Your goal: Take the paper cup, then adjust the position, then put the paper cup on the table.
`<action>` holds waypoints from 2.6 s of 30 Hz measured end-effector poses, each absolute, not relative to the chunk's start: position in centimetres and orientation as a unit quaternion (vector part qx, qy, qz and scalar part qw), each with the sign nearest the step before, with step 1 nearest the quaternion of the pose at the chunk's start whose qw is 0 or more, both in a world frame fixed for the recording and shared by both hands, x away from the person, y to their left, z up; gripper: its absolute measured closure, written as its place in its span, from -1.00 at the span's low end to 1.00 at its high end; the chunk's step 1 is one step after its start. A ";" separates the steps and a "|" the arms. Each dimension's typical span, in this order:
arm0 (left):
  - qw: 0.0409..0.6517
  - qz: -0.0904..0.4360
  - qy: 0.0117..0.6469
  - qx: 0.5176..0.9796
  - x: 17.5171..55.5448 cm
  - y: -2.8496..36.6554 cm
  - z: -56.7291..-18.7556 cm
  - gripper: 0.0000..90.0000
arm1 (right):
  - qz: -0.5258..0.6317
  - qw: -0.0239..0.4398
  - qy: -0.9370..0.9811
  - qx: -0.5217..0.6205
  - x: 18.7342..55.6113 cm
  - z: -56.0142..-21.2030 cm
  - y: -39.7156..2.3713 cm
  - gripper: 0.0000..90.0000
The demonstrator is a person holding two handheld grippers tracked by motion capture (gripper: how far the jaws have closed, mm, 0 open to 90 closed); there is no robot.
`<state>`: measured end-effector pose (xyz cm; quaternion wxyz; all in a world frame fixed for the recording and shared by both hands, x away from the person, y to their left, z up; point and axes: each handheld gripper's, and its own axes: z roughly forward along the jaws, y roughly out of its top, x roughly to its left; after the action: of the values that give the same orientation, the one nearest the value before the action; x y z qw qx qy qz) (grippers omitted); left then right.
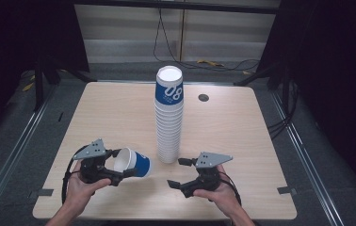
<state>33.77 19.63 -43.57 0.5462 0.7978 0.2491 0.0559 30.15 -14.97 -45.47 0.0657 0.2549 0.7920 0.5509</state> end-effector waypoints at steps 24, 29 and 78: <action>0.472 0.094 0.292 0.827 39.1 20.6 -42.6 -0.64 | 0.530 0.107 0.790 0.288 29.8 -45.8 -17.2 -0.69; 0.472 0.117 0.312 0.816 40.3 21.1 -41.6 -0.64 | 0.532 0.114 0.786 0.295 30.3 -45.7 -17.6 -0.69; 0.329 0.148 0.368 0.857 46.7 18.9 -44.7 -0.68 | 0.527 0.112 0.783 0.311 30.2 -46.4 -18.1 -0.68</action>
<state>46.72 18.91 -44.72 0.3285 0.8570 0.3684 0.1479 30.16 -18.09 -46.35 0.1116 0.3106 0.7833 0.5269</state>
